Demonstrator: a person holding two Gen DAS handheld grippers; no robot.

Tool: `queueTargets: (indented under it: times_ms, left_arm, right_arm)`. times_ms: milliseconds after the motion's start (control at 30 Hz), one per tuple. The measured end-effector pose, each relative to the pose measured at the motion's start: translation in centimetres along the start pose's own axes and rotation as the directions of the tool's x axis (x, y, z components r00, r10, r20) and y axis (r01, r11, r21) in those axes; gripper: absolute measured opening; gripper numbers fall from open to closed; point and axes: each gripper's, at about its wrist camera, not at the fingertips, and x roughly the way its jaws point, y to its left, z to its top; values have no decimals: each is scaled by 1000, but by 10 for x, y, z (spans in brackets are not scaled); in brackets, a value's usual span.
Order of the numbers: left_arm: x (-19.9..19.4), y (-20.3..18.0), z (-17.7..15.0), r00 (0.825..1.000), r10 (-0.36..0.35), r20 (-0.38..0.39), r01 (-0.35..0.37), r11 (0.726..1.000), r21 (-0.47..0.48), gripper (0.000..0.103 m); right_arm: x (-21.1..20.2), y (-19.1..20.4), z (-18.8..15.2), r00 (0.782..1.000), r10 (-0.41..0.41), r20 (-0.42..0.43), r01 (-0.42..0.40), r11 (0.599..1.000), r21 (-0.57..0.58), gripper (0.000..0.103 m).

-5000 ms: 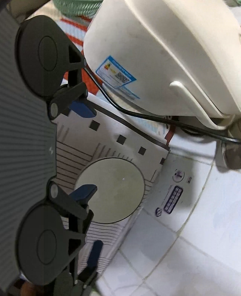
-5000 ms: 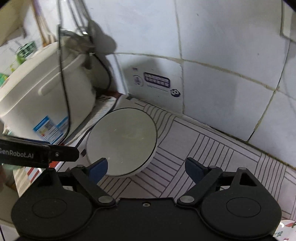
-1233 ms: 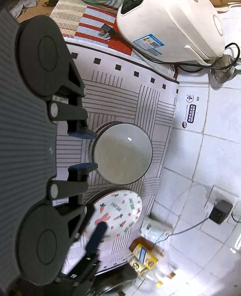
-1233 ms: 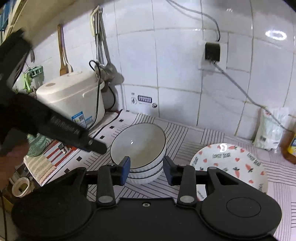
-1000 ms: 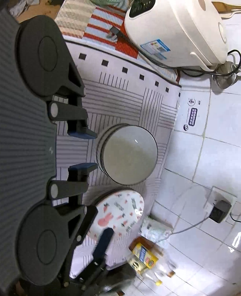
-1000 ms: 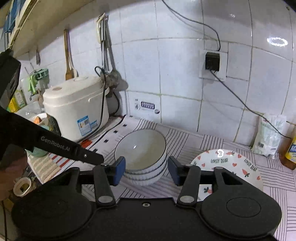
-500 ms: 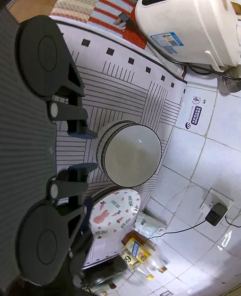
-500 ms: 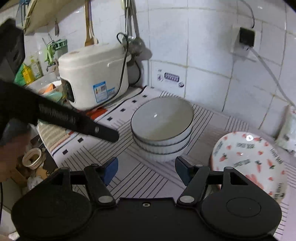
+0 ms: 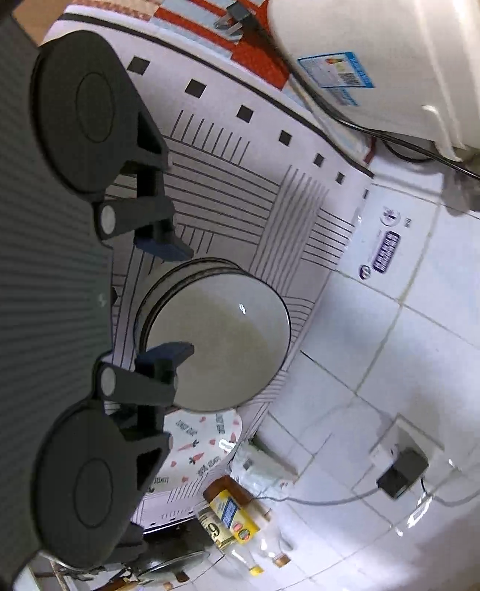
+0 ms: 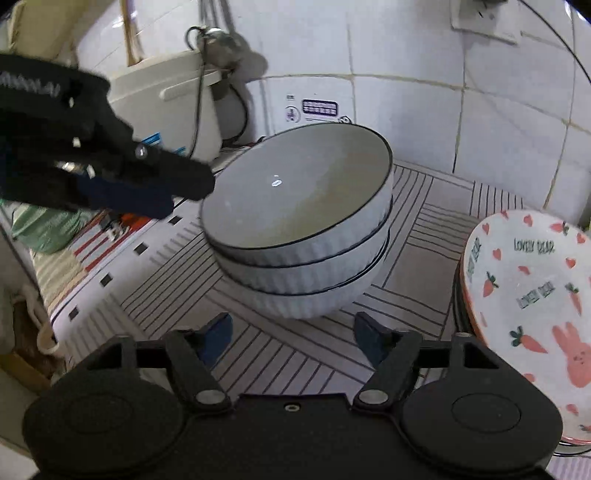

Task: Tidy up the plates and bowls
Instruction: 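Lift the bowl stack with the left gripper and carry it over the plates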

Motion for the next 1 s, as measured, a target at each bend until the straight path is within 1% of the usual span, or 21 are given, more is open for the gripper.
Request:
queueTargets:
  times_ms: [67, 100, 167, 300, 367, 433, 533, 633, 733, 800, 833, 900, 1000]
  left_arm:
    - [12, 3, 3, 997, -44, -56, 45, 999, 16, 50]
    - [16, 4, 3, 996, -50, -69, 52, 998, 22, 50]
    - [22, 7, 4, 997, -52, -64, 53, 998, 22, 50]
    - [35, 11, 6, 995, -55, -83, 56, 998, 2, 51]
    - [38, 11, 7, 995, -51, -80, 52, 999, 11, 51]
    - [44, 11, 9, 994, -51, -94, 52, 998, 18, 51]
    - [52, 14, 10, 993, -54, -101, 56, 998, 17, 51]
    - [59, 17, 10, 992, -67, -110, 69, 998, 14, 51]
    - [67, 21, 8, 989, -74, -125, 75, 997, 3, 46]
    - [69, 23, 8, 988, -80, -132, 82, 997, 7, 45]
    - [70, 25, 9, 987, -87, -136, 88, 996, 2, 44]
    - [70, 32, 12, 984, -107, -144, 101, 994, -48, 40]
    - [72, 38, 14, 981, -124, -148, 110, 989, -100, 39]
  right_arm:
    - [5, -2, 0, 1000, -2, 21, 2, 1000, 17, 93]
    - [6, -2, -1, 1000, 10, 25, -10, 1000, 11, 93]
    - [9, 0, 0, 1000, 12, 22, -11, 1000, -12, 93]
    - [14, -1, 0, 997, -39, 66, 40, 999, -13, 93]
    - [18, -2, 1, 997, -33, 75, 33, 999, -5, 93]
    - [21, -1, 3, 997, -33, 73, 34, 999, -17, 94]
    - [26, 3, 6, 995, -46, 84, 49, 998, -35, 97]
    - [31, 1, 7, 995, -39, 88, 42, 999, -30, 99]
    - [34, -1, 8, 995, -30, 90, 32, 999, -20, 100]
    - [35, -1, 8, 996, -26, 88, 28, 999, -23, 100]
    - [34, -2, 6, 996, -21, 86, 23, 999, -24, 100]
    - [36, -4, 7, 997, -11, 77, 13, 999, -30, 101]
    - [40, -7, 10, 998, 10, 67, -8, 999, -34, 101]
